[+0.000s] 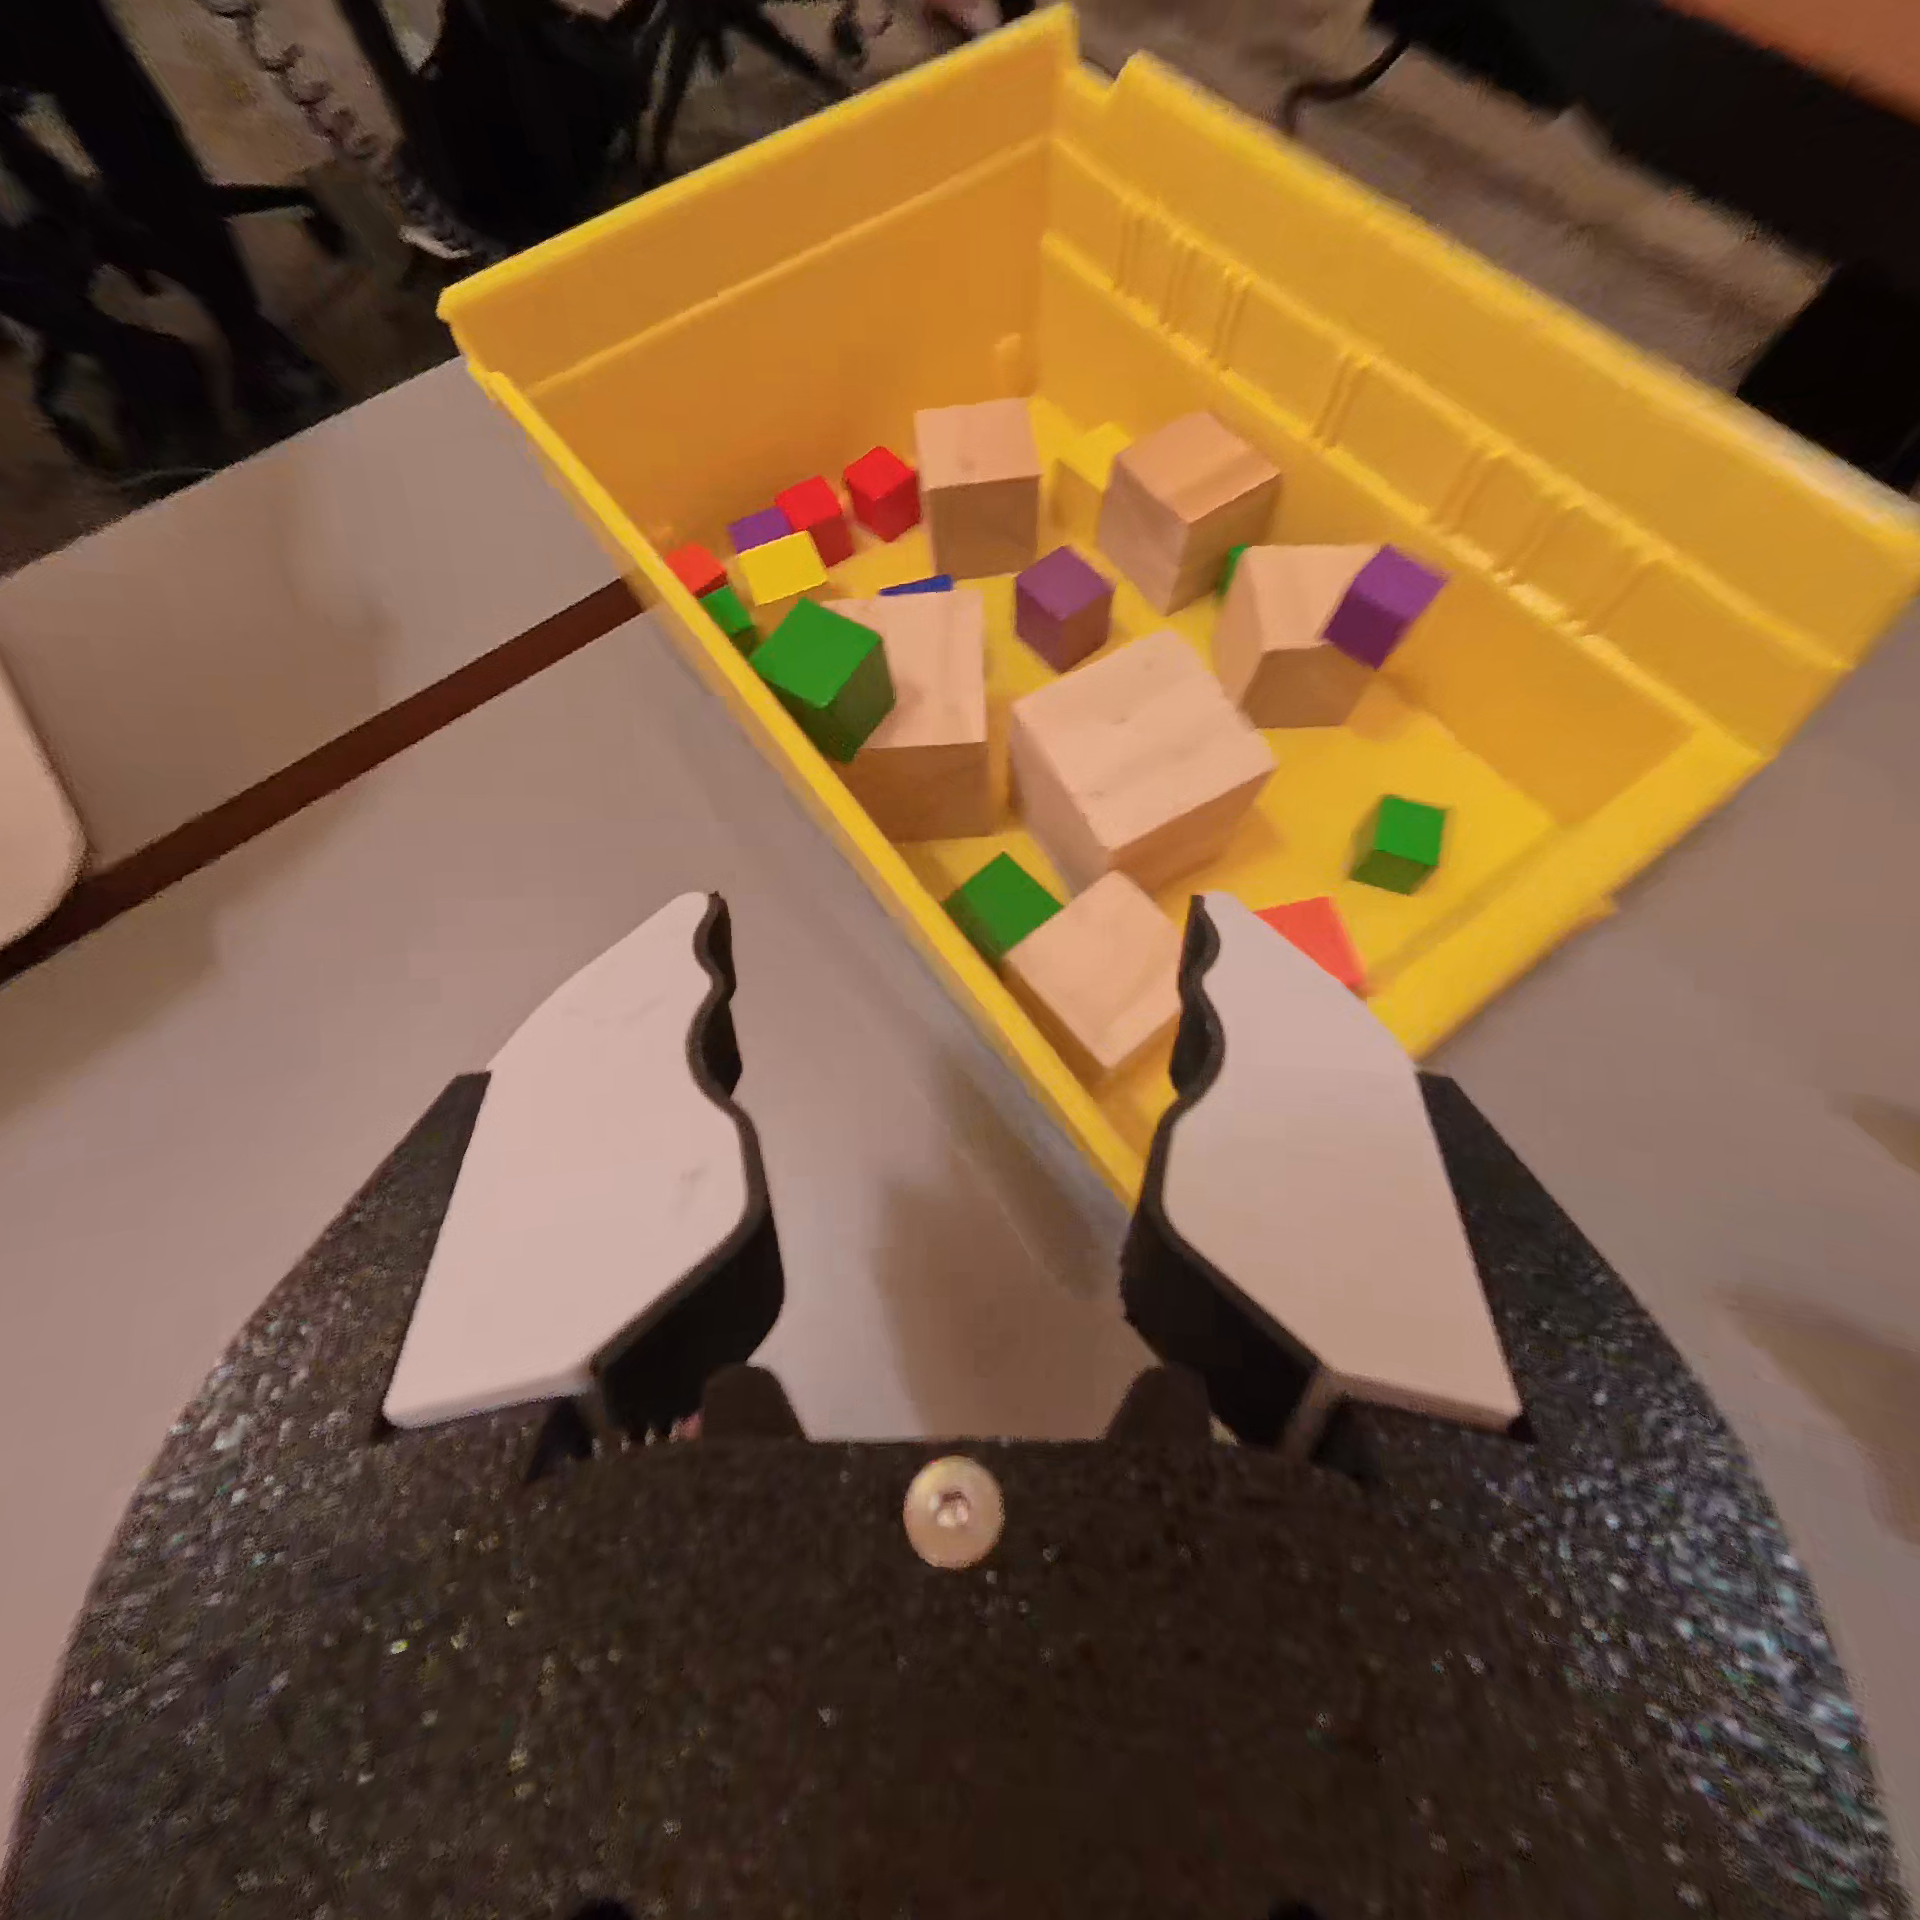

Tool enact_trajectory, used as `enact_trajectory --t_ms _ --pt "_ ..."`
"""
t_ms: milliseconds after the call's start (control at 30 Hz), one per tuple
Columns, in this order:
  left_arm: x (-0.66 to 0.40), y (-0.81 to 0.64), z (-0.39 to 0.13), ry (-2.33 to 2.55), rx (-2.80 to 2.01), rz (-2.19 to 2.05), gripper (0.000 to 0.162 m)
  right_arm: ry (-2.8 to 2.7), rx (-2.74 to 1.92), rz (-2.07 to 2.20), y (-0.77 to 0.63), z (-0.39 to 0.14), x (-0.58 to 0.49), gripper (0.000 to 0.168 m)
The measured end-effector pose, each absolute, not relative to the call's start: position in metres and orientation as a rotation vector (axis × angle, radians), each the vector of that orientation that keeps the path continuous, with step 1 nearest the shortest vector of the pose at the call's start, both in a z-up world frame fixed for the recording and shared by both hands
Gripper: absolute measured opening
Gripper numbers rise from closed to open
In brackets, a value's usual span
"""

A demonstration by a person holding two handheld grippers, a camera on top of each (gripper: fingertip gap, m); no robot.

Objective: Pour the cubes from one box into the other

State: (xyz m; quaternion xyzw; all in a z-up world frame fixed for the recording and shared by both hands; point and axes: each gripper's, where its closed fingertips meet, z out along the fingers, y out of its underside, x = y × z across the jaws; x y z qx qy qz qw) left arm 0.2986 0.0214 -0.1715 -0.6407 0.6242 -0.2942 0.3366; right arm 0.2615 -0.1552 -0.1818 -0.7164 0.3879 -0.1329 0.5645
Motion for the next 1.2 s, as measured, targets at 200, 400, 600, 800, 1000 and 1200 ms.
enact_trajectory --t_ms 200,400,600,800,1000,1200 --pt "0.313 0.025 -0.193 1.656 -1.611 -0.616 0.052 0.868 -1.695 -0.287 -0.153 -0.177 0.258 0.067" --pt "0.313 0.064 -0.190 1.458 -1.651 -0.571 0.017 0.857 -1.803 -0.719 -0.203 -0.174 0.281 0.080" --pt "0.304 0.085 -0.190 1.455 -1.643 -0.565 0.008 1.092 -1.769 -0.753 -0.252 -0.190 0.302 0.092" --pt "0.303 0.087 -0.190 1.462 -1.630 -0.590 0.008 1.233 -1.807 -0.657 -0.281 -0.221 0.314 0.091" --pt "0.303 0.086 -0.190 1.460 -1.635 -0.614 0.008 1.146 -1.806 -0.816 -0.297 -0.217 0.328 0.084" --pt "0.302 0.086 -0.191 1.462 -1.630 -0.601 0.008 1.030 -1.796 -0.672 -0.278 -0.212 0.322 0.078"
